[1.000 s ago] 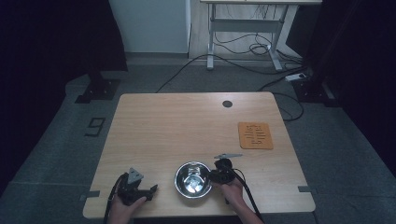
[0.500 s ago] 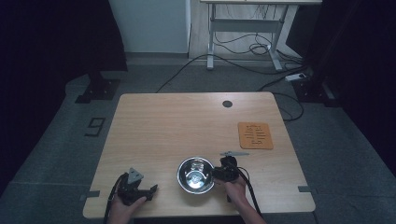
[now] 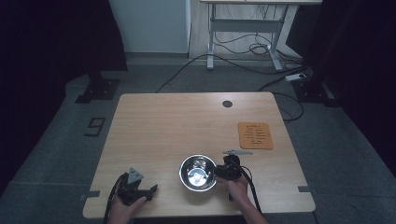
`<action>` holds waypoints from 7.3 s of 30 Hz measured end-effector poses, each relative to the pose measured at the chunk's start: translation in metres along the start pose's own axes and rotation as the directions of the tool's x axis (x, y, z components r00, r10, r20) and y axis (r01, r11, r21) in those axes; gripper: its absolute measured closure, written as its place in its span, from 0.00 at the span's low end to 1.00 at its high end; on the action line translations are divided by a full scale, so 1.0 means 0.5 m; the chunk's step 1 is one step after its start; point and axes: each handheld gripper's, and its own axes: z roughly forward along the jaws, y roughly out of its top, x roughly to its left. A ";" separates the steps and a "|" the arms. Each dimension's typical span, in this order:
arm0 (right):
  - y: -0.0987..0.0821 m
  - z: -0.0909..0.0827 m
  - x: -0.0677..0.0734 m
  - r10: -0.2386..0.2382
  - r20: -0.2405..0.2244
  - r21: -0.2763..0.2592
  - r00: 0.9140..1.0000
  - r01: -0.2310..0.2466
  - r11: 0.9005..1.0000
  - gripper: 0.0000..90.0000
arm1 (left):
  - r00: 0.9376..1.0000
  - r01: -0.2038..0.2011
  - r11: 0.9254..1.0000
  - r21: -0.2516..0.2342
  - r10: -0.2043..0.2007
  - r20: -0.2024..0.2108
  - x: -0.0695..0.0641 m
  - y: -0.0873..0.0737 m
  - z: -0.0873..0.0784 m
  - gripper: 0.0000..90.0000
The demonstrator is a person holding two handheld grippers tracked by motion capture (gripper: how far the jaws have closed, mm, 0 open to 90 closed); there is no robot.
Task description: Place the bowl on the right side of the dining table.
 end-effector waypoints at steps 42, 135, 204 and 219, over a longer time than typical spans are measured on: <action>0.045 -0.092 -0.051 0.080 0.044 -0.182 0.996 -0.071 0.981 0.95 | 1.000 0.000 1.000 0.000 0.000 0.000 0.000 0.000 0.000 0.14; 0.074 -0.178 -0.119 0.194 0.066 -0.337 0.979 -0.161 0.928 0.95 | 1.000 0.002 1.000 -0.001 -0.002 -0.002 -0.002 0.002 0.002 0.14; 0.113 -0.224 -0.229 0.277 0.191 -0.437 0.942 -0.171 0.883 0.95 | 1.000 0.002 1.000 -0.001 -0.002 -0.003 -0.003 0.003 0.003 0.14; 0.135 -0.188 -0.248 0.277 0.239 -0.430 0.931 -0.154 0.890 0.95 | 1.000 0.002 1.000 -0.001 -0.002 -0.003 -0.003 0.003 0.003 0.14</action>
